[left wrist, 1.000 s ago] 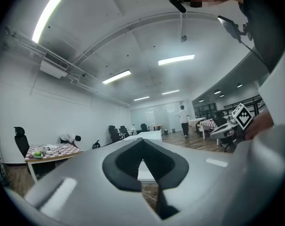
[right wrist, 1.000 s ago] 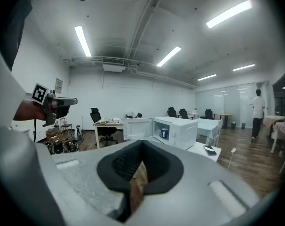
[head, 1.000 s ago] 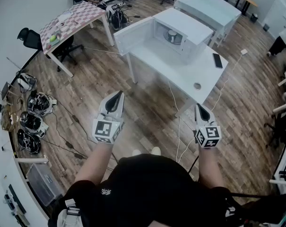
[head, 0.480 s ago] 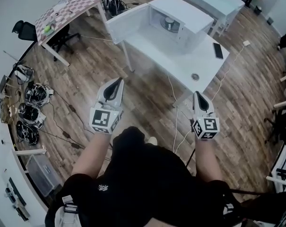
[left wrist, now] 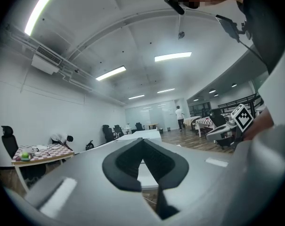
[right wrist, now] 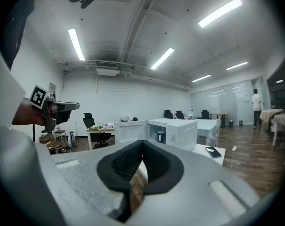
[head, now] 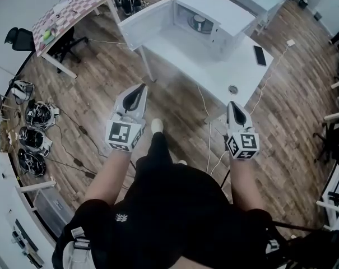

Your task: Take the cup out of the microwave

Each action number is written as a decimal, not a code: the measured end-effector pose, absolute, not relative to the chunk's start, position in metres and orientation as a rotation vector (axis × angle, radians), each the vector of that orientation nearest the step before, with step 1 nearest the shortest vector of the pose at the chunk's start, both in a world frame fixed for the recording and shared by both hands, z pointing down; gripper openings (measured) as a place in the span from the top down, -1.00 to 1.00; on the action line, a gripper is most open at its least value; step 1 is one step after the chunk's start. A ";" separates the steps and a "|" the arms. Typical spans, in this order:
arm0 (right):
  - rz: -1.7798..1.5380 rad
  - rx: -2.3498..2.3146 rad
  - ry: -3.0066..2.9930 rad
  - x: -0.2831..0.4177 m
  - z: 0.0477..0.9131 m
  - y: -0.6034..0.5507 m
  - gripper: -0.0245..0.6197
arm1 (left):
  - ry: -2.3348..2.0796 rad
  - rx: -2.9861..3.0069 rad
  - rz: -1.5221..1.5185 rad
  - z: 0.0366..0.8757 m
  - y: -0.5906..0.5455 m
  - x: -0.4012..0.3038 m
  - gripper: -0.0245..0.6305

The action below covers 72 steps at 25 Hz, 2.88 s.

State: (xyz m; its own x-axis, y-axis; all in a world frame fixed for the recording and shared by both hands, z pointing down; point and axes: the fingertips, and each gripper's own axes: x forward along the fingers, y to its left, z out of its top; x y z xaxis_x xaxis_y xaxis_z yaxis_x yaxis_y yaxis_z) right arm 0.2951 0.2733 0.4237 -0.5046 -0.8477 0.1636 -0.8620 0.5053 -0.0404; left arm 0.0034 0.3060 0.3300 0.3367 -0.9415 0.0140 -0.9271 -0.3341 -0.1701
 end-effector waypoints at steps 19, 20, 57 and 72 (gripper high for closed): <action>0.151 1.651 -2.489 0.177 0.409 0.064 0.92 | 1.560 -2.570 -0.108 0.320 0.060 -0.115 0.91; 0.148 1.659 -2.484 0.169 0.407 0.053 0.92 | 1.549 -2.574 -0.105 0.318 0.049 -0.121 0.91; 0.122 1.821 -2.319 0.108 0.513 -0.228 0.92 | 1.335 -2.746 -0.136 0.409 -0.201 -0.099 0.91; 0.216 1.792 -2.250 0.114 0.601 -0.323 0.11 | 1.263 -2.884 -0.215 0.477 -0.287 -0.062 0.91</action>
State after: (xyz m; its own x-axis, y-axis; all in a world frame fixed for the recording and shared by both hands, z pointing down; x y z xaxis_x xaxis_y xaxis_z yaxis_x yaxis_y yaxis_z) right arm 0.1136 -0.3230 0.6012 -0.2081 -0.9343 0.2896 -0.9723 0.2298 0.0429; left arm -0.0617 -0.2873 0.4770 0.6704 -0.7305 0.1303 -0.7324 -0.6796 -0.0414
